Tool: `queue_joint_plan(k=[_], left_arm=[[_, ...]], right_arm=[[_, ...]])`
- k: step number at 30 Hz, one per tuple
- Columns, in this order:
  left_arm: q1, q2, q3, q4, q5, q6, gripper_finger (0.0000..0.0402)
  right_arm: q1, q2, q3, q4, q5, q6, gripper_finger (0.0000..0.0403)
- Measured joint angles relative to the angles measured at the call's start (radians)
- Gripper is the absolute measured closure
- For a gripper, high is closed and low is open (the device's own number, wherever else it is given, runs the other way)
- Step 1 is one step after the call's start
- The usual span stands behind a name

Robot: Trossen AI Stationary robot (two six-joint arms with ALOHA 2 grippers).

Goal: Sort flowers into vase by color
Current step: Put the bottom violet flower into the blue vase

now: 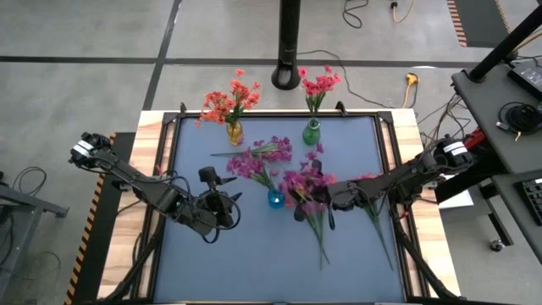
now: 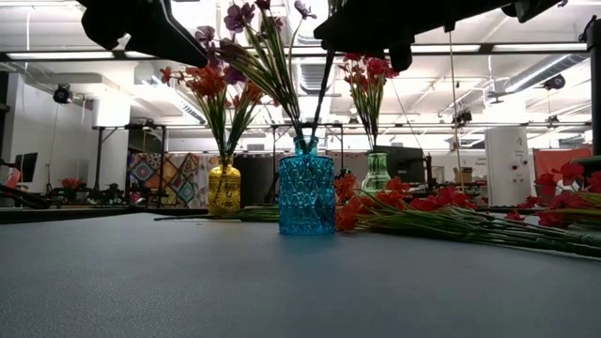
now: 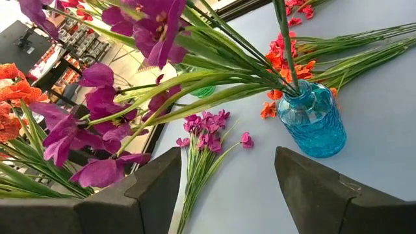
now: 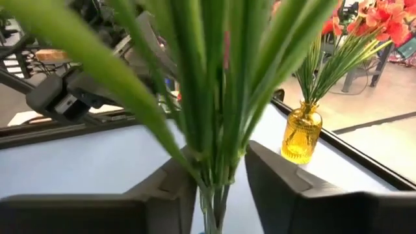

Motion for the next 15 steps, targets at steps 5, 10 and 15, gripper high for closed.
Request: queue_joint_plan(k=[5,10,15], left_arm=[[0.000,0.000,0.000,0.000,0.000,-0.001,0.0171],[0.000,0.000,0.000,0.000,0.000,-0.001,0.0171],[0.000,0.000,0.000,0.000,0.000,-0.004,0.0171]], right_arm=[[0.000,0.000,0.000,-0.066,-0.001,0.041,0.0239],[0.000,-0.001,0.000,-0.107,-0.004,0.071,0.0207],[0.000,-0.008,0.000,-0.110,-0.005,0.072,0.0192]])
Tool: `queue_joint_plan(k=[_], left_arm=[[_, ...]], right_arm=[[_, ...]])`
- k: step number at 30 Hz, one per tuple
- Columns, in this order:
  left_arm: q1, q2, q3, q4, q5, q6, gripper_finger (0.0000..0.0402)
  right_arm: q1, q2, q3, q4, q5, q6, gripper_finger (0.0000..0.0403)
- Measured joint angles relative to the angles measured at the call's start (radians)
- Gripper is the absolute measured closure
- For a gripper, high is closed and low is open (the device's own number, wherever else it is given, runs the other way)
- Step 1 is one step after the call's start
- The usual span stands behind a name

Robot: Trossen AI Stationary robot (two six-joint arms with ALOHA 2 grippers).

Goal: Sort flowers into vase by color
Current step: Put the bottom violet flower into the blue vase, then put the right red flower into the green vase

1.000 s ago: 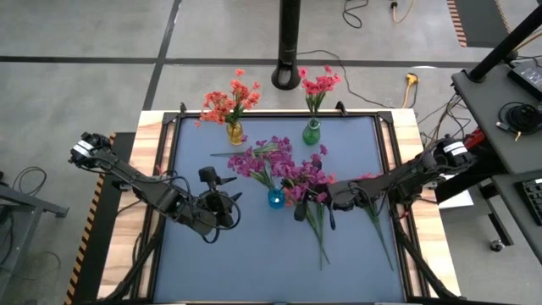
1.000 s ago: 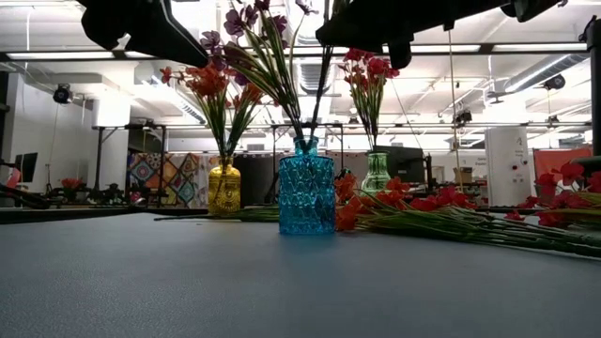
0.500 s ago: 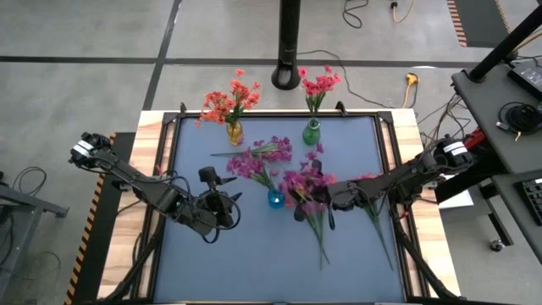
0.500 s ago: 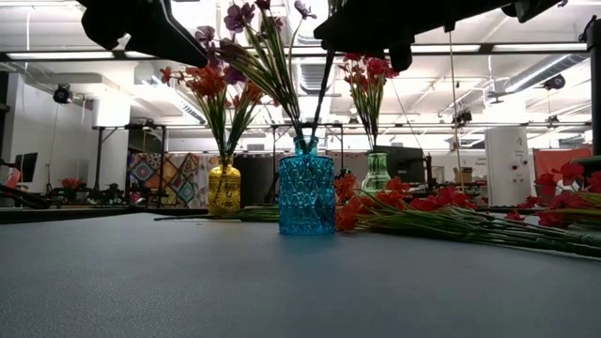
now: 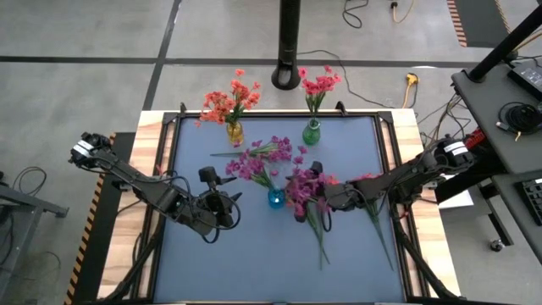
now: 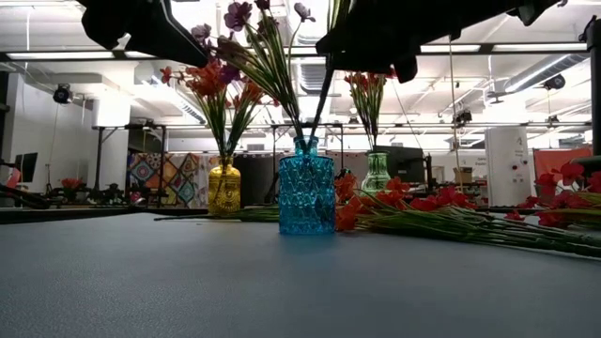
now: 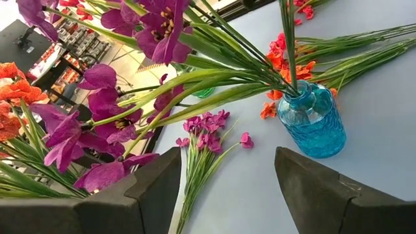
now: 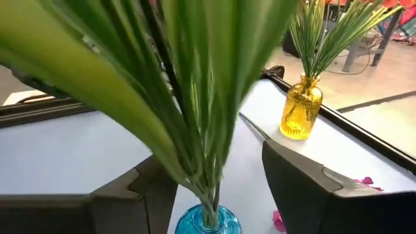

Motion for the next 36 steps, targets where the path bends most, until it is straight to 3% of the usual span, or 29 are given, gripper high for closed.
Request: queue_joint_plan(k=[11,20,29,36], left_arm=[[0.000,0.000,0.000,0.000,0.000,-0.001,0.0171],[0.000,0.000,0.000,0.001,0.001,-0.008,0.0171],[0.000,0.000,0.003,-0.001,0.001,-0.020,0.0171],[-0.005,-0.001,0.075,0.000,0.002,-0.044,0.0171]], right_arm=[[0.000,-0.015,0.000,-0.136,-0.005,0.048,0.0137],[0.000,-0.132,0.000,-0.331,-0.059,0.136,0.0096],[0.010,-0.232,0.000,-0.597,-0.104,0.261,0.0082],[0.036,-0.292,0.000,-0.800,-0.133,0.392,0.0085]])
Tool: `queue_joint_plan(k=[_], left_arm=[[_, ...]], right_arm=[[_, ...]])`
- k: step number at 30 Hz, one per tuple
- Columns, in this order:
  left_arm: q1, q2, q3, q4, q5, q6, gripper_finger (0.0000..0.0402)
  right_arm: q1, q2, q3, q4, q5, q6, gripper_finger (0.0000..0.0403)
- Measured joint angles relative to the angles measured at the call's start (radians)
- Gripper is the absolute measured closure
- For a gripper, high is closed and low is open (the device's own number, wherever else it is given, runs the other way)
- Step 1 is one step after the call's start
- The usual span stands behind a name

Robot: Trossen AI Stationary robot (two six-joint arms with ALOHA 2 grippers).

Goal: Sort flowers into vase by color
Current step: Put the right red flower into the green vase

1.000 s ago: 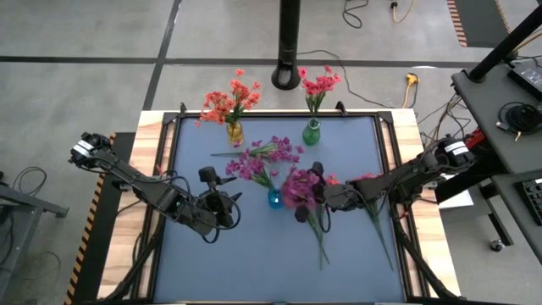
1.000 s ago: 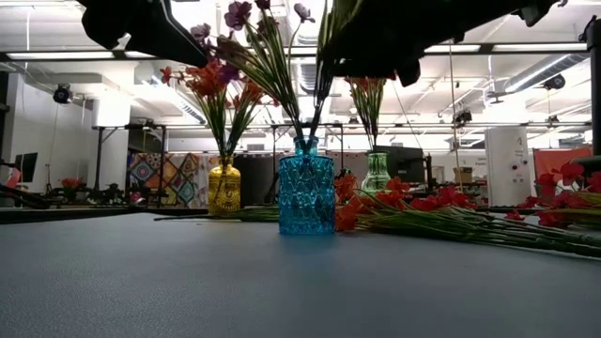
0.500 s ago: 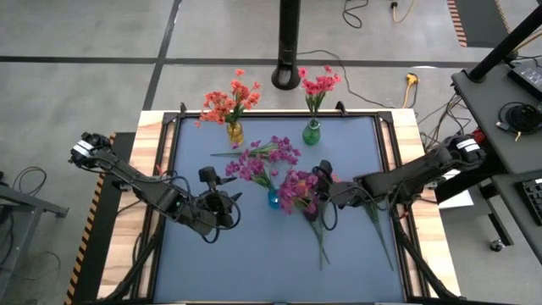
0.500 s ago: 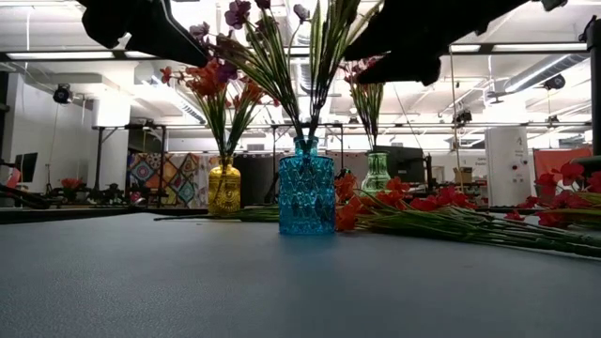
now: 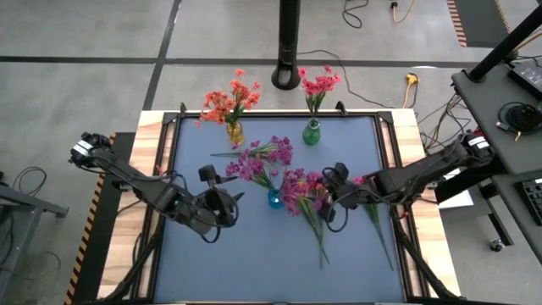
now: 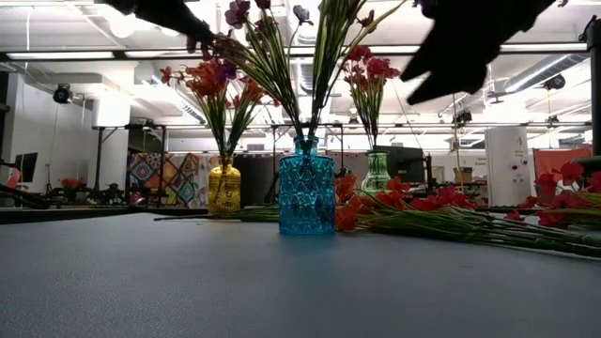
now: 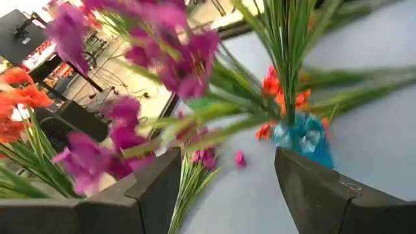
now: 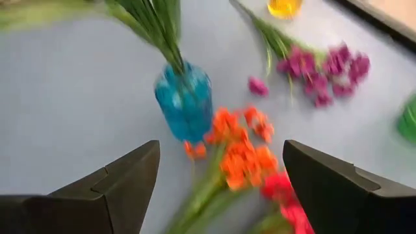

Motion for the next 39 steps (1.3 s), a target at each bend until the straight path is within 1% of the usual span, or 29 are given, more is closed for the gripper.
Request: queue_joint_plan(k=[3,6,8,10,13,17,19,21,25,28,31,37,39], left_arm=[[-0.010,0.000,0.035,-0.011,0.001,-0.031,0.0171],[-0.026,0.000,0.071,-0.066,0.002,-0.107,0.0171],[-0.037,0.000,0.092,-0.127,0.004,-0.186,0.0171],[-0.046,0.000,0.110,-0.192,0.027,-0.273,0.0171],[-0.054,0.000,0.124,-0.260,0.131,-0.383,0.0171],[-0.057,0.000,0.122,-0.298,0.290,-0.444,0.0171],[-0.058,0.000,0.122,-0.301,0.342,-0.455,0.0171],[-0.061,0.000,0.122,-0.303,0.370,-0.455,0.0171],[-0.064,0.000,0.123,-0.326,0.375,-0.455,0.0171],[-0.065,0.000,0.122,-0.330,0.364,-0.455,0.0171],[-0.065,0.000,0.122,-0.329,0.335,-0.455,0.0171],[-0.065,0.000,0.121,-0.330,0.316,-0.455,0.0171],[-0.065,0.000,0.121,-0.331,0.314,-0.454,0.0171]], right_arm=[[0.017,-0.024,0.000,-0.114,0.000,0.097,0.0083],[0.034,-0.042,0.000,-0.232,-0.010,0.242,0.0083],[0.039,-0.045,0.000,-0.294,-0.055,0.344,0.0085],[0.041,-0.040,0.000,-0.342,-0.120,0.429,0.0088],[0.043,-0.017,0.000,-0.387,-0.213,0.522,0.0091],[0.043,0.022,0.000,-0.417,-0.322,0.599,0.0094],[0.043,0.038,0.000,-0.434,-0.371,0.629,0.0094],[0.043,0.045,0.000,-0.476,-0.420,0.662,0.0094],[0.043,0.048,0.000,-0.652,-0.493,0.730,0.0099],[0.043,0.048,0.000,-0.807,-0.501,0.783,0.0104],[0.043,0.050,0.000,-0.912,-0.527,0.820,0.0107],[0.045,0.055,-0.011,-0.922,-0.589,0.828,0.0108],[0.045,0.065,-0.019,-0.913,-0.590,0.825,0.0108]])
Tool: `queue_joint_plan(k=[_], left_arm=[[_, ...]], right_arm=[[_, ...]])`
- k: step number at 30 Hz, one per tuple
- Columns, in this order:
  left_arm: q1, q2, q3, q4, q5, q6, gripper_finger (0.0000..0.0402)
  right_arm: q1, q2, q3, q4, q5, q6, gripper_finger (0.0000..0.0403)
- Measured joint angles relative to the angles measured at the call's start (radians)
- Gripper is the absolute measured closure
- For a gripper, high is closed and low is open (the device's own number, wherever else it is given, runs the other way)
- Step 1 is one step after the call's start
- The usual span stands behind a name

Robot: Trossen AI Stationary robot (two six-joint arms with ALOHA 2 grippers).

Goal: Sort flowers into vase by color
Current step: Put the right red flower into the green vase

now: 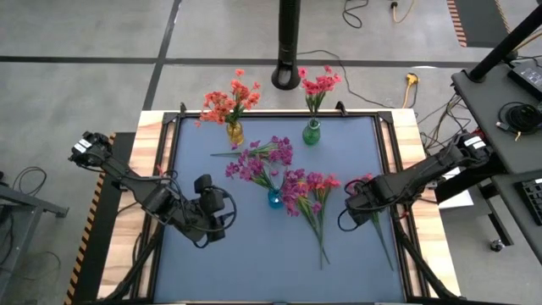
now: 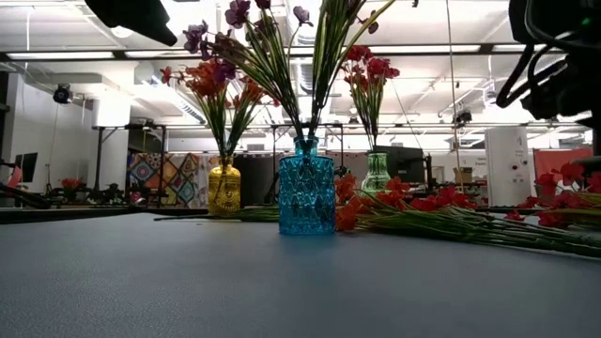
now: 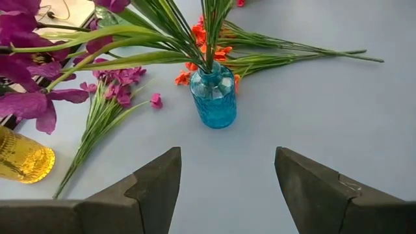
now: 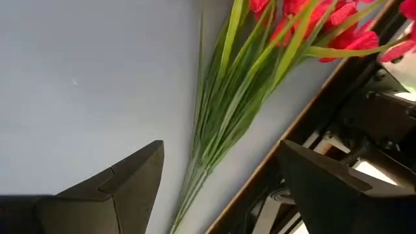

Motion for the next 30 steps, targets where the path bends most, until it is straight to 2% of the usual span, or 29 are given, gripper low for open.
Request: queue_joint_plan(k=[21,25,30], left_arm=[[0.001,0.000,-0.001,-0.005,-0.002,0.001,0.0171],[0.001,0.000,-0.001,-0.004,-0.003,0.004,0.0171],[0.001,0.000,-0.001,-0.004,-0.003,0.004,0.0171]], right_arm=[[-0.014,0.217,-0.106,0.202,-0.009,-0.113,0.0111],[-0.018,0.214,-0.090,0.203,-0.012,-0.119,0.0137],[-0.018,0.206,-0.080,0.235,-0.008,-0.116,0.0198]])
